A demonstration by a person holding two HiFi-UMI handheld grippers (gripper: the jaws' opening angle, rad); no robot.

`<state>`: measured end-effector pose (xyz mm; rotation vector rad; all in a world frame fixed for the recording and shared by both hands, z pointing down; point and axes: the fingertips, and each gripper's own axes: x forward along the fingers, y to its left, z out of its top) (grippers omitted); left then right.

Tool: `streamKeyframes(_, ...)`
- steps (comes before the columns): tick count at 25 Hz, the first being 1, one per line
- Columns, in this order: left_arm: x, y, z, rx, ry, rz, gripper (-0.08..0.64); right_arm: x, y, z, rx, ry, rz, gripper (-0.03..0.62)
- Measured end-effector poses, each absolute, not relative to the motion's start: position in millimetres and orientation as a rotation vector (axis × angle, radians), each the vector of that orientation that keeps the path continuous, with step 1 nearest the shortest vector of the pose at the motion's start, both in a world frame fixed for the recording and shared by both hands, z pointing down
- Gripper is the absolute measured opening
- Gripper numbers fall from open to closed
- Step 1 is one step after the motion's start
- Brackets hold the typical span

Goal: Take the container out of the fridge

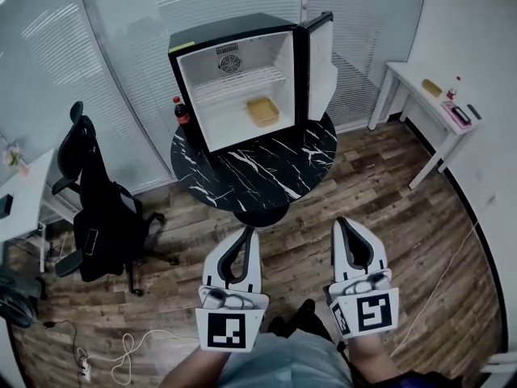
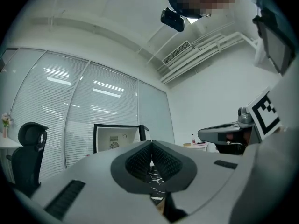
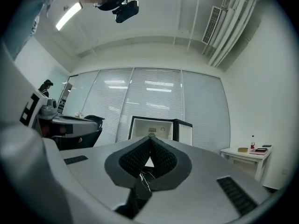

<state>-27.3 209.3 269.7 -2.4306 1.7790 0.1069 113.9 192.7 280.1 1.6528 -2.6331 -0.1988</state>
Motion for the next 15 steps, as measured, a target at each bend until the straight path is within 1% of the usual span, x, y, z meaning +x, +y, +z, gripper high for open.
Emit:
streamKeyframes(8,3,147,298,-2.498,1.753,0.027,0.014,142,134,301,1.683,-2.604,-0.147,0.014)
streamKeyframes(15,28,49,327,-2.515,1.808,-0.089,0.014,168,24,320,1.638,-2.623,-0.097,0.014)
